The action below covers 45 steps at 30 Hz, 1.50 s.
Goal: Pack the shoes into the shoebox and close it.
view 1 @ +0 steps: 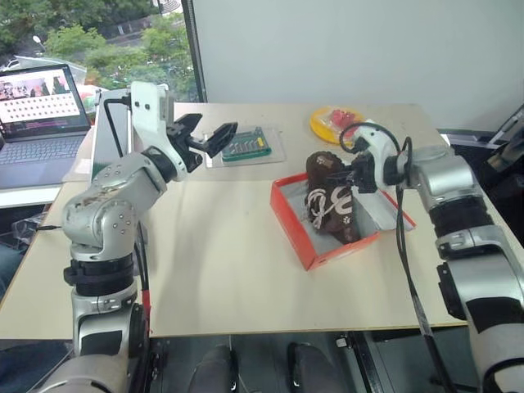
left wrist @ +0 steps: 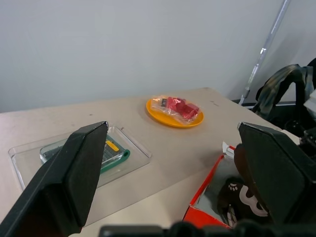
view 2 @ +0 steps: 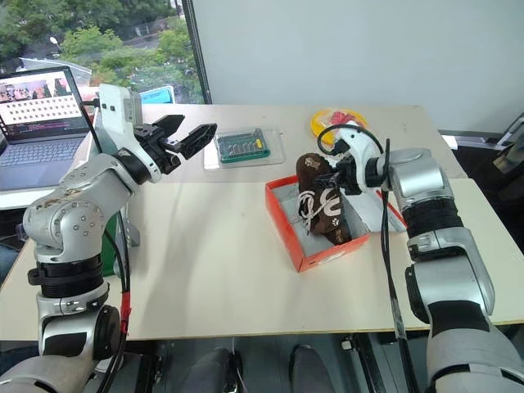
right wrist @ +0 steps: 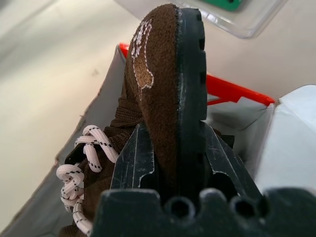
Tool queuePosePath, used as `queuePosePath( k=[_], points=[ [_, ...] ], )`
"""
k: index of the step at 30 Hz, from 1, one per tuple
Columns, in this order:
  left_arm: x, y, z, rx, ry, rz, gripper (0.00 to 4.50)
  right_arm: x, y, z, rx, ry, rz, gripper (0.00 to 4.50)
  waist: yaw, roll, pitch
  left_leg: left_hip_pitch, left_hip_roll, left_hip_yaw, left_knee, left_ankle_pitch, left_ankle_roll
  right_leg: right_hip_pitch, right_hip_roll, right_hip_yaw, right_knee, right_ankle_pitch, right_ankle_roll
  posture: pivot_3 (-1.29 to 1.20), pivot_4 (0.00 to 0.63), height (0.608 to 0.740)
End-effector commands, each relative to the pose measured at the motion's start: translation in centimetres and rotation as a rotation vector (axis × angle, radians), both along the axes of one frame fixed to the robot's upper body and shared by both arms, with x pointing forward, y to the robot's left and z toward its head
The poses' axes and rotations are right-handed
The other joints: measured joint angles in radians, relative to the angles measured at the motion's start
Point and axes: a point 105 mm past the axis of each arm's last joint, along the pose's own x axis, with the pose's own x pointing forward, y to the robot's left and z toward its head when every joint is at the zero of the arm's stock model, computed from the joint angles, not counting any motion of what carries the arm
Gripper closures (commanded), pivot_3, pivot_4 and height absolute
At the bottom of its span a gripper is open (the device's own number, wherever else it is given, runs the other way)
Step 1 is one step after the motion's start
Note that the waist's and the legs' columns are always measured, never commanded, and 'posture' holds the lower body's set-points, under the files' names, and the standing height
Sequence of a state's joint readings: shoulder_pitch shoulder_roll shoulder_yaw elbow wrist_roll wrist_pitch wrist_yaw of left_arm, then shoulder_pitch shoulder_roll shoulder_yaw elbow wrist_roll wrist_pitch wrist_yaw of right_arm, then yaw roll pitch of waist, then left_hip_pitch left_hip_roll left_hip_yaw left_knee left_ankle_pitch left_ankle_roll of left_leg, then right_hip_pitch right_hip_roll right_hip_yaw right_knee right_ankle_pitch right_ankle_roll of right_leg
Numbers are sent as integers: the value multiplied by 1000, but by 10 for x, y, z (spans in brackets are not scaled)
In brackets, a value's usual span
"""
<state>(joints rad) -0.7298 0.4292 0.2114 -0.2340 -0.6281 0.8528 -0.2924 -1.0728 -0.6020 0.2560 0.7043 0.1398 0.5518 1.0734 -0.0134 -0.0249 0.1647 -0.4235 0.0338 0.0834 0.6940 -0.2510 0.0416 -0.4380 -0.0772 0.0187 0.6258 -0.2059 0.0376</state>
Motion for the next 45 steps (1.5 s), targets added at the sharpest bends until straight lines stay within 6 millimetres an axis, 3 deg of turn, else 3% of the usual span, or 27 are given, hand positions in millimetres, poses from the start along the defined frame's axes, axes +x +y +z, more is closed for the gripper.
queuePosePath(
  k=[1, 11, 23, 29, 31, 35, 40, 45],
  points=[
    [-9, 0, 8, -13, -45, 7, 0, -2, -10, -30, -89, 57, 1, 4051, 2, 0, 0, 0, 0, 0, 0, 0, 0, 0, 0, 0, 0, 0, 0, 0, 150, 740],
    [-12, 2, -3, -30, -24, 39, 0, -3, -15, -52, -189, 116, 39, 4051, 25, 0, 0, 1, -1, 1, 2, 0, -1, 4, -1, -3, 0, 0, 0, 0, 150, 740],
    [-12, -2, -13, -40, -17, 50, 0, -27, -7, -119, -454, 298, 185, 4051, 26, -4, -3, 13, -1, 0, 1, 0, 0, 17, -1, -6, -2, 0, 0, 0, 150, 740],
    [-13, -6, -14, -45, -18, 52, 0, -22, 5, -124, -515, 266, 204, 4051, 25, -13, -11, 15, -1, -1, 0, -1, -1, 18, -1, -6, -2, 0, -1, 0, 150, 740],
    [-12, -5, -14, -45, -20, 55, 0, -21, 8, -124, -521, 253, 205, 3067, 24, -17, -15, 17, -1, -2, 0, -1, -1, 19, -1, -6, -2, 0, -1, 0, 150, 740],
    [-12, -5, -14, -41, -21, 56, 0, -12, 13, -114, -488, 198, 175, 1796, 19, -17, -15, 17, -1, -4, -1, -1, -2, 18, -2, -4, -1, -1, -1, 0, 150, 740],
    [-12, -11, -16, -19, -15, 26, 0, -1, 16, -82, -408, 132, 144, 32, 18, -16, -14, 16, 0, -4, -2, 0, -3, 16, -1, -5, 0, -1, -2, 0, 150, 740],
    [-16, -22, -24, 80, 4, -64, 0, 0, 18, -18, -207, 89, 124, 32, 17, -9, -9, 12, -1, -4, -2, 0, -2, 13, -1, -5, -1, -1, -2, 0, 150, 740]
  ],
)
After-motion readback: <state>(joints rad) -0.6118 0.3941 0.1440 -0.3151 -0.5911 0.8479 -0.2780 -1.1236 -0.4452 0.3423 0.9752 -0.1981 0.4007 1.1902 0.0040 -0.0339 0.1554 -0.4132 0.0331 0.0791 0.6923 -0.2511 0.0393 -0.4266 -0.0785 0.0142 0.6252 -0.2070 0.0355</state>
